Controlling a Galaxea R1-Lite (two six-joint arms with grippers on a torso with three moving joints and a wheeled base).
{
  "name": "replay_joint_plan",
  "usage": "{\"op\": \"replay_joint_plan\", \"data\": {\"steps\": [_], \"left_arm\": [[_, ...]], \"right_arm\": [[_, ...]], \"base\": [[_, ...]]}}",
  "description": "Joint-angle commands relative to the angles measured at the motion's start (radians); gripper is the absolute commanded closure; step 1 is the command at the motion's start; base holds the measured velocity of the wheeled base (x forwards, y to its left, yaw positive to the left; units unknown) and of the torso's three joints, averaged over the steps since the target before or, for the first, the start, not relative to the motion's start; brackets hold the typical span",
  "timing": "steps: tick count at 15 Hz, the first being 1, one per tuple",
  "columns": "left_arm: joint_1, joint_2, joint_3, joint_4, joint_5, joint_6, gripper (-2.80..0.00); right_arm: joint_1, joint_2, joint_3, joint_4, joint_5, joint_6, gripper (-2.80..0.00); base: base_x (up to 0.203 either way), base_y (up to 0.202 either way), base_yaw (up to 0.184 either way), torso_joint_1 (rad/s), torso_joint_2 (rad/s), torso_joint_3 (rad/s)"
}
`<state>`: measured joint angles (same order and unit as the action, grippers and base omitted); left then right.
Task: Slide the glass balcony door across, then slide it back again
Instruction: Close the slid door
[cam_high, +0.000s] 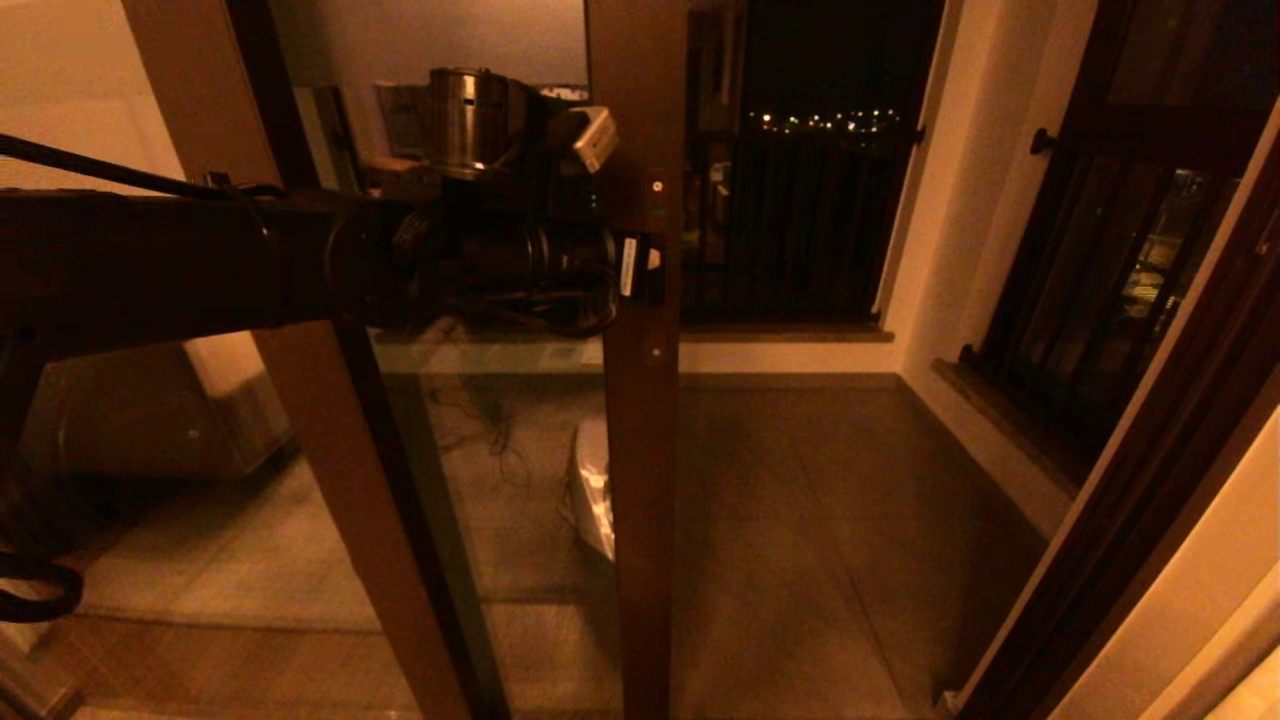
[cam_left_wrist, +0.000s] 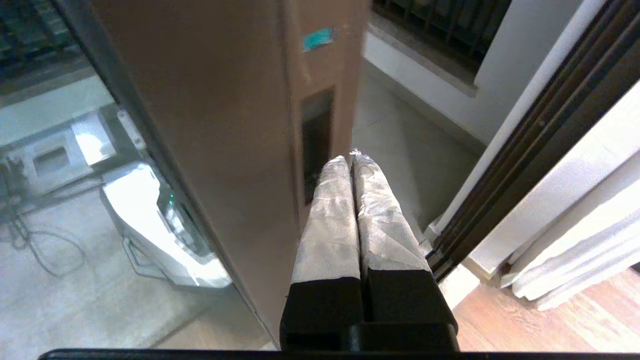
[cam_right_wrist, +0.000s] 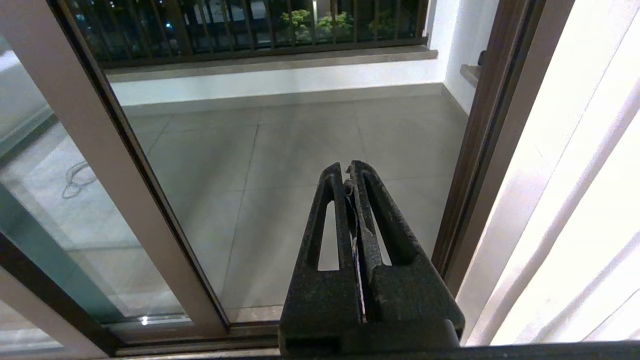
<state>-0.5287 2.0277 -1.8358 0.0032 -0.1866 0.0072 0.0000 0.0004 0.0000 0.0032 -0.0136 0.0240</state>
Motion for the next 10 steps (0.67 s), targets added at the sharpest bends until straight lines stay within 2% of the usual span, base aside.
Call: {"op": "replay_joint_plan", "data": {"steps": [1, 8, 10], "left_arm": [[-0.002, 0.019, -0.011, 0.000, -0.002, 0.000, 0.00], [-0.011, 0.048, -0.018, 0.000, 0.015, 0.006, 0.00], [-0.016, 0.075, -0.039, 0.000, 0.039, 0.014, 0.00]], "right_arm": [[0.000, 0.001, 0.000, 0.000, 0.000, 0.001, 0.00], [0.000, 0.001, 0.000, 0.000, 0.000, 0.001, 0.00], [0.000, 0.001, 0.000, 0.000, 0.000, 0.001, 0.00]], "base": [[0.000, 0.000, 0.000, 0.000, 0.00, 0.000], [0.000, 0.000, 0.000, 0.000, 0.00, 0.000], [0.000, 0.000, 0.000, 0.000, 0.00, 0.000]]}}
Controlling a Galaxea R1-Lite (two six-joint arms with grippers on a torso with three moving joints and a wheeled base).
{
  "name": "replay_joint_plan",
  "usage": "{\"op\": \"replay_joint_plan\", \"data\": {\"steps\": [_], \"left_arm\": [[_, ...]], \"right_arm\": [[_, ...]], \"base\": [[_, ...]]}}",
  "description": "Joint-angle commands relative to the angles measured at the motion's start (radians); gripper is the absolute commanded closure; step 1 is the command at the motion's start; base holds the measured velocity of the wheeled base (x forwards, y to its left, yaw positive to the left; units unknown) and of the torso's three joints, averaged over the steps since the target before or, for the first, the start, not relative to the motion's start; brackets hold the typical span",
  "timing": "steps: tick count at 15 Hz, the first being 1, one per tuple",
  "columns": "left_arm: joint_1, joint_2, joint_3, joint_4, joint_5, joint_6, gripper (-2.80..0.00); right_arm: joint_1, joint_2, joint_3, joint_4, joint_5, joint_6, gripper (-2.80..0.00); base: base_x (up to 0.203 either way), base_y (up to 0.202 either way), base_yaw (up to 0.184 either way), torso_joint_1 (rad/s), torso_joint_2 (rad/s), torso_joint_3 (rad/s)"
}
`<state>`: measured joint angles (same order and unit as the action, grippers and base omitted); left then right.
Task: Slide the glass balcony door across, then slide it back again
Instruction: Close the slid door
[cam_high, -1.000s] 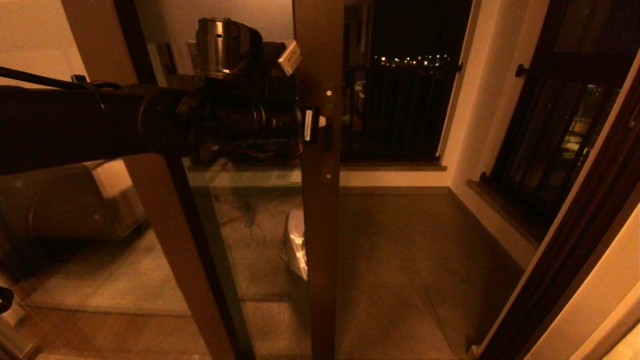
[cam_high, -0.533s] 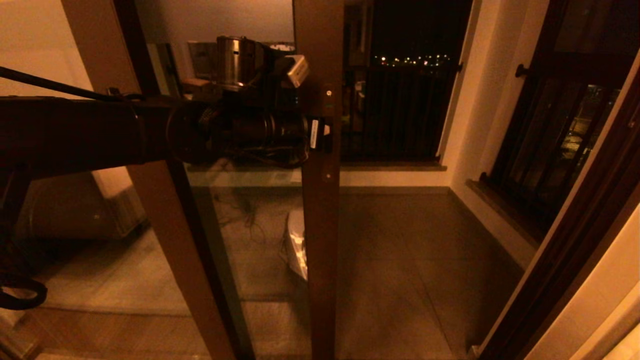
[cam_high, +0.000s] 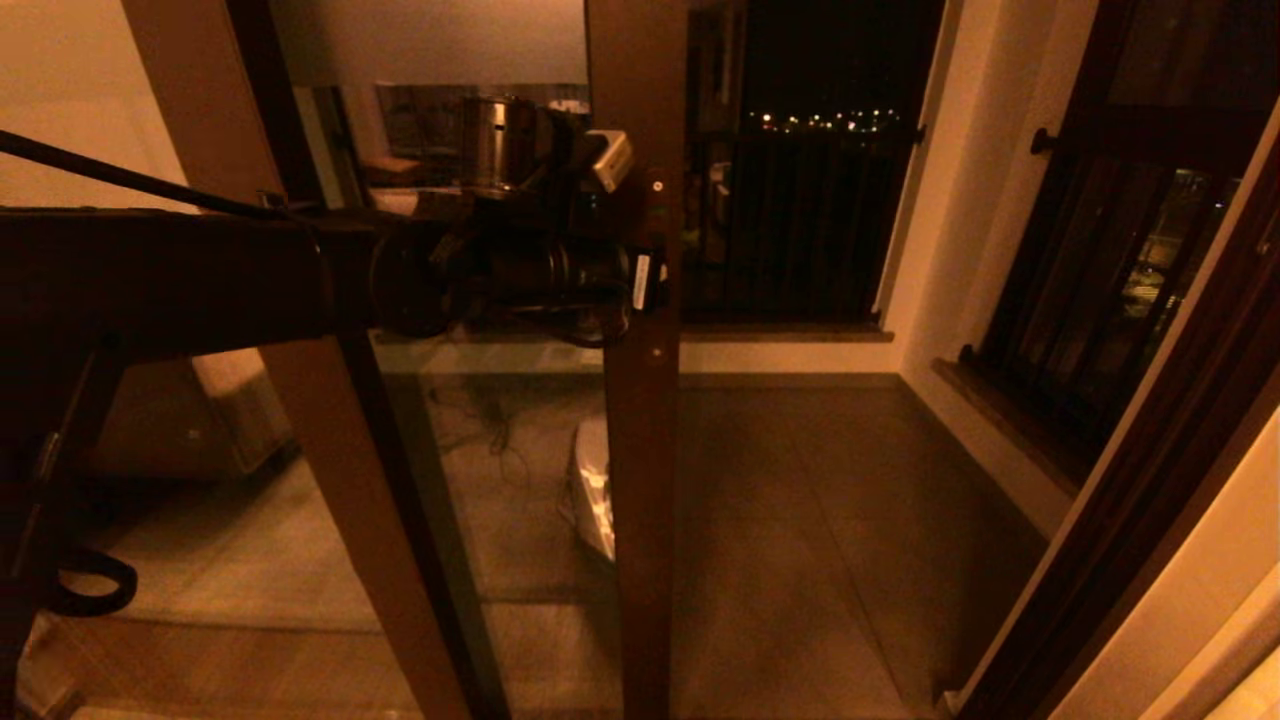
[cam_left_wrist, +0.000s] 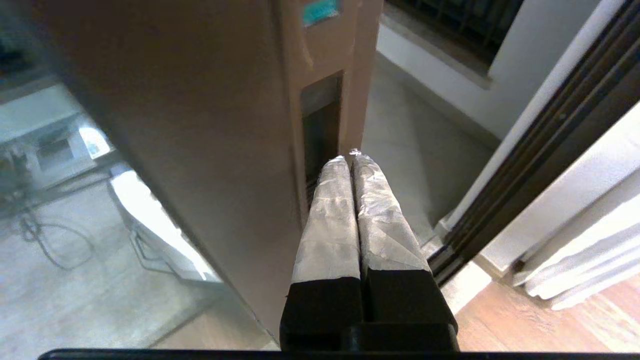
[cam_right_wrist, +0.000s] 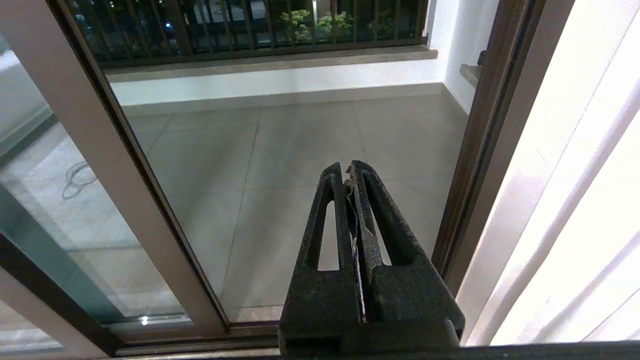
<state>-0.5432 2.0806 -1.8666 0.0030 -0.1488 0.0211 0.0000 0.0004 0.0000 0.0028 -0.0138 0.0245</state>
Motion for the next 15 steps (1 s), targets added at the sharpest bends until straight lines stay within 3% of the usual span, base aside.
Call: {"op": "replay_joint_plan", "data": {"steps": [1, 10, 15], "left_arm": [[-0.001, 0.028, -0.017, 0.000, 0.011, 0.000, 0.00], [-0.001, 0.076, -0.046, -0.004, 0.046, 0.014, 0.00], [-0.020, 0.113, -0.046, -0.083, 0.055, 0.017, 0.00]], "right_arm": [[0.000, 0.001, 0.000, 0.000, 0.000, 0.000, 0.00], [0.000, 0.001, 0.000, 0.000, 0.000, 0.000, 0.00], [0.000, 0.001, 0.000, 0.000, 0.000, 0.000, 0.00]], "base": [[0.000, 0.000, 0.000, 0.000, 0.00, 0.000], [0.000, 0.000, 0.000, 0.000, 0.00, 0.000], [0.000, 0.000, 0.000, 0.000, 0.00, 0.000]]}}
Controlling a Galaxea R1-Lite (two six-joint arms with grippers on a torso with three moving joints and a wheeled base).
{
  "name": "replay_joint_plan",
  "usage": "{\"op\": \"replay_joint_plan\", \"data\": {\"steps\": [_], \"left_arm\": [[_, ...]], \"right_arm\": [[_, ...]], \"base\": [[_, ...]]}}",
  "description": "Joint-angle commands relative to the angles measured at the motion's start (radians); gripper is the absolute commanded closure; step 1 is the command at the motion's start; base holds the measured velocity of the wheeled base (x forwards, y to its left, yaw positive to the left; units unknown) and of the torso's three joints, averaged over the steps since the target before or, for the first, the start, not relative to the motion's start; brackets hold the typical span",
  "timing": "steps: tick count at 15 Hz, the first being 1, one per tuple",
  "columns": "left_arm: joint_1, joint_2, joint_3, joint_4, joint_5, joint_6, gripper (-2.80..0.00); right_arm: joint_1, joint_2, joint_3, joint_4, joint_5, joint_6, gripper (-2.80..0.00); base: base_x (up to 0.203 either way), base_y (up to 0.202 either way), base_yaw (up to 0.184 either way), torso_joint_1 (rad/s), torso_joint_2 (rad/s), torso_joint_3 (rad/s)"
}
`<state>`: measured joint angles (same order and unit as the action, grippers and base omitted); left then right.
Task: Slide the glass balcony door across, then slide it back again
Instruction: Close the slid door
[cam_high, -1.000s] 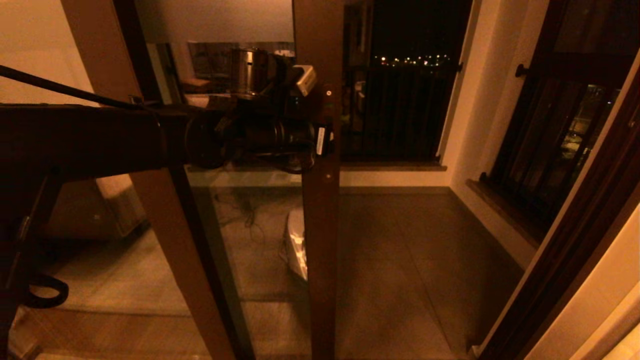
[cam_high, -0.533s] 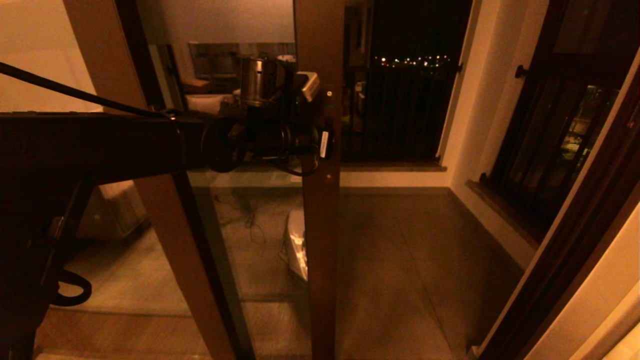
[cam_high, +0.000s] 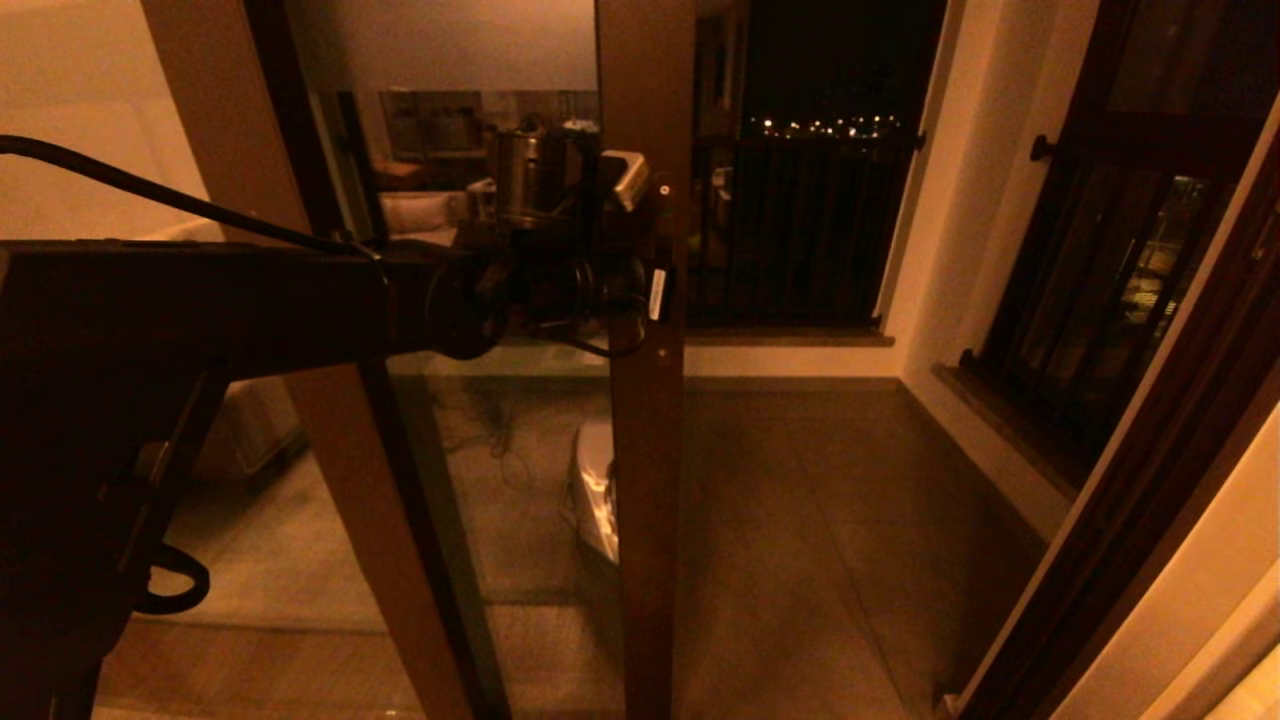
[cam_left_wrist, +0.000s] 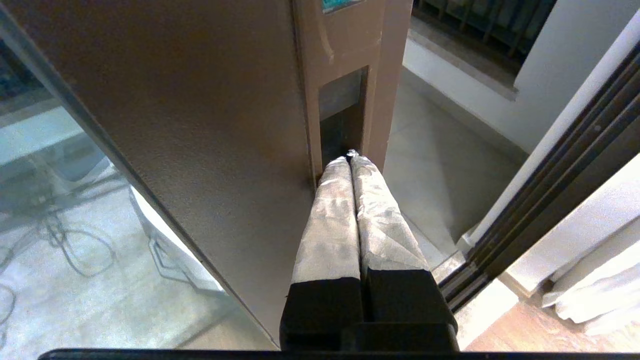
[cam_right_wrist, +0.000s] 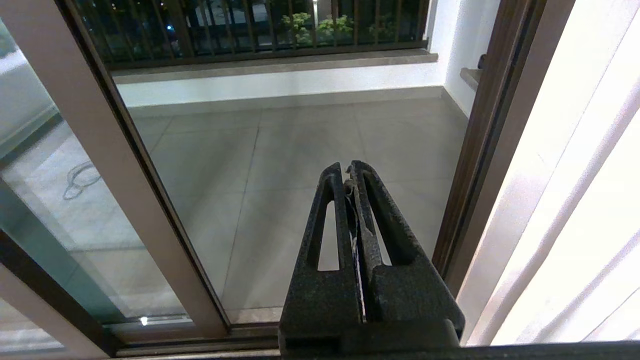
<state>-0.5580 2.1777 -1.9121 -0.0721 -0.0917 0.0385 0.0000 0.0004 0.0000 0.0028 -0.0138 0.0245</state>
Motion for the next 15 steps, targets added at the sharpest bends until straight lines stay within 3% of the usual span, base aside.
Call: {"op": "replay_joint_plan", "data": {"steps": [1, 15], "left_arm": [[-0.010, 0.016, -0.001, -0.009, -0.003, 0.001, 0.00], [-0.083, 0.048, -0.001, -0.103, 0.000, 0.000, 0.00]], "right_arm": [[0.000, 0.001, 0.000, 0.000, 0.000, 0.000, 0.00], [0.000, 0.001, 0.000, 0.000, 0.000, 0.000, 0.00]], "base": [[0.000, 0.000, 0.000, 0.000, 0.00, 0.000], [0.000, 0.000, 0.000, 0.000, 0.00, 0.000]]}}
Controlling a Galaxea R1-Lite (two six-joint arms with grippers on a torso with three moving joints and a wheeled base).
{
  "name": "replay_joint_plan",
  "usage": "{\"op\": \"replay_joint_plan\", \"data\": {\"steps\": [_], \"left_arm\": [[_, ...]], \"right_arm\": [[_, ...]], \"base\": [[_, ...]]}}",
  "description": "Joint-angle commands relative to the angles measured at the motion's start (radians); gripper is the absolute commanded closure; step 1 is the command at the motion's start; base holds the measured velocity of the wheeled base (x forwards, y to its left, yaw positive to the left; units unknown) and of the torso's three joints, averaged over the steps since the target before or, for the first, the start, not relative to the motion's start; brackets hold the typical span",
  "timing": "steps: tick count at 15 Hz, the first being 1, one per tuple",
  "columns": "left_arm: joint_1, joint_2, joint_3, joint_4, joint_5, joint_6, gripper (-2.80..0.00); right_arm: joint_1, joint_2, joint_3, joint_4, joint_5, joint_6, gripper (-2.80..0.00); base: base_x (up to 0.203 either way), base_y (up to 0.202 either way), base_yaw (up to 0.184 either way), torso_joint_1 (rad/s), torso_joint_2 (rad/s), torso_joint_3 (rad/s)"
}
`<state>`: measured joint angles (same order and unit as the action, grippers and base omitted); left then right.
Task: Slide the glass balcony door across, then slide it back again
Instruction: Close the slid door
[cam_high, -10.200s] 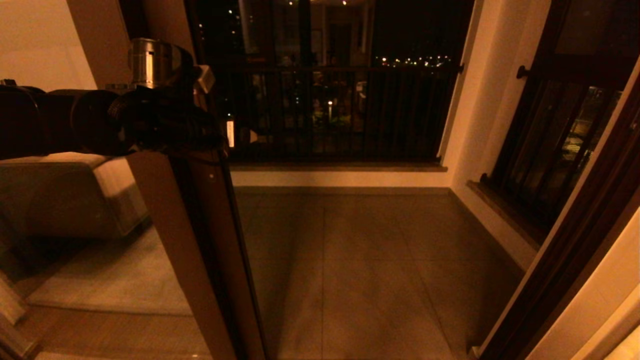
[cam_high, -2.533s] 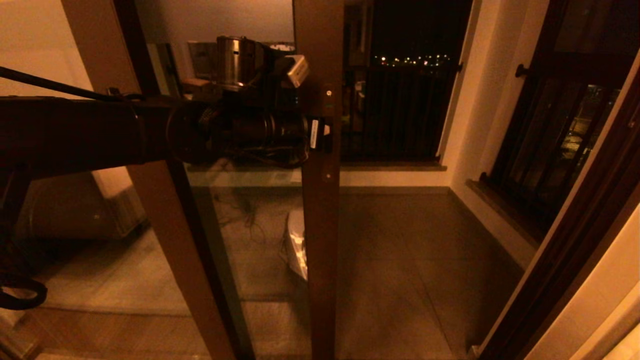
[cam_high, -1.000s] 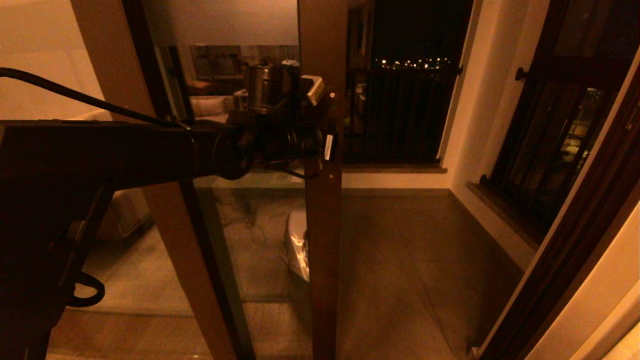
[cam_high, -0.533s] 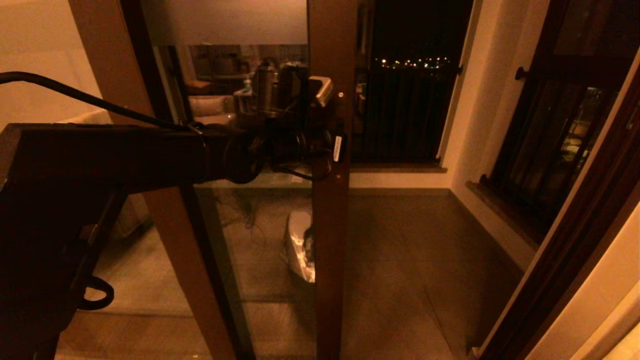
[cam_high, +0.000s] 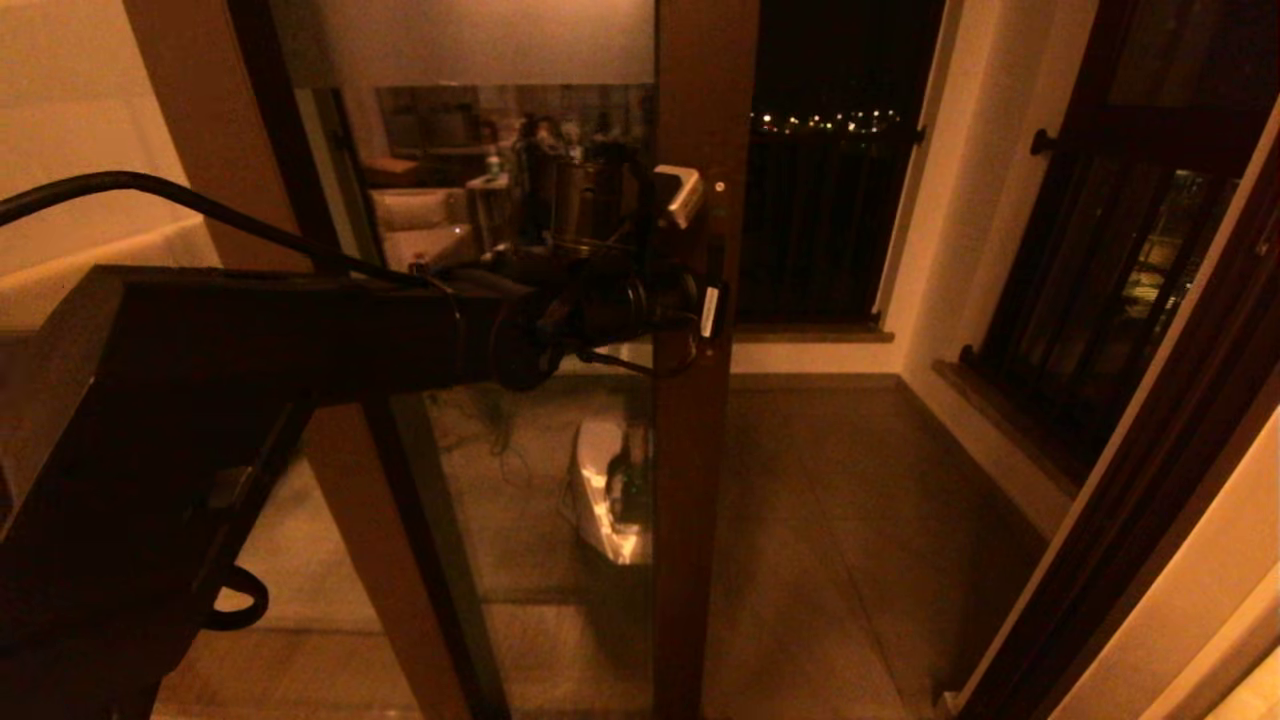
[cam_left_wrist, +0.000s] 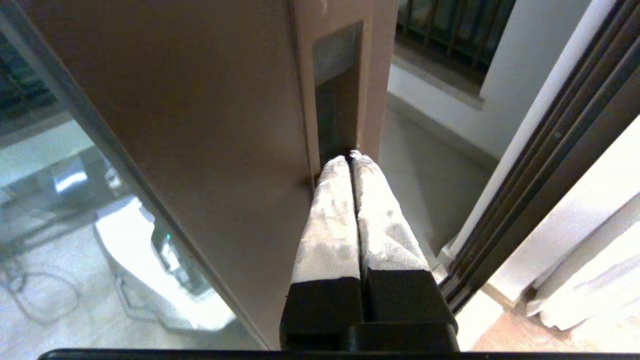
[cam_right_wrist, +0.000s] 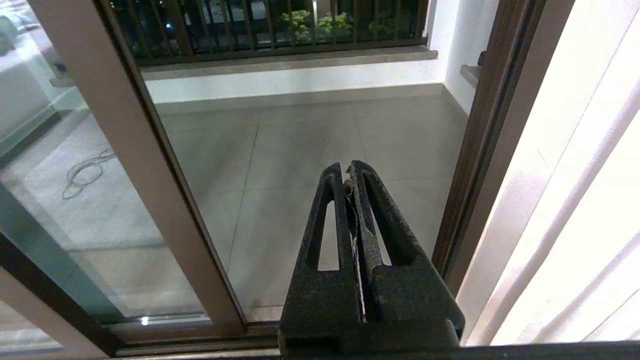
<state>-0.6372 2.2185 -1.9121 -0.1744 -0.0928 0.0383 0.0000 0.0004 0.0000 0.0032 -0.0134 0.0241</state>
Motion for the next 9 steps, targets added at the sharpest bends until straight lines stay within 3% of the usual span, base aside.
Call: {"op": "replay_joint_plan", "data": {"steps": [1, 9], "left_arm": [[-0.006, 0.013, -0.001, -0.013, 0.002, 0.000, 0.00], [-0.033, 0.061, -0.010, -0.071, 0.033, 0.000, 0.00]], "right_arm": [[0.000, 0.001, 0.000, 0.000, 0.000, 0.000, 0.00], [0.000, 0.001, 0.000, 0.000, 0.000, 0.000, 0.00]], "base": [[0.000, 0.000, 0.000, 0.000, 0.00, 0.000], [0.000, 0.000, 0.000, 0.000, 0.00, 0.000]]}}
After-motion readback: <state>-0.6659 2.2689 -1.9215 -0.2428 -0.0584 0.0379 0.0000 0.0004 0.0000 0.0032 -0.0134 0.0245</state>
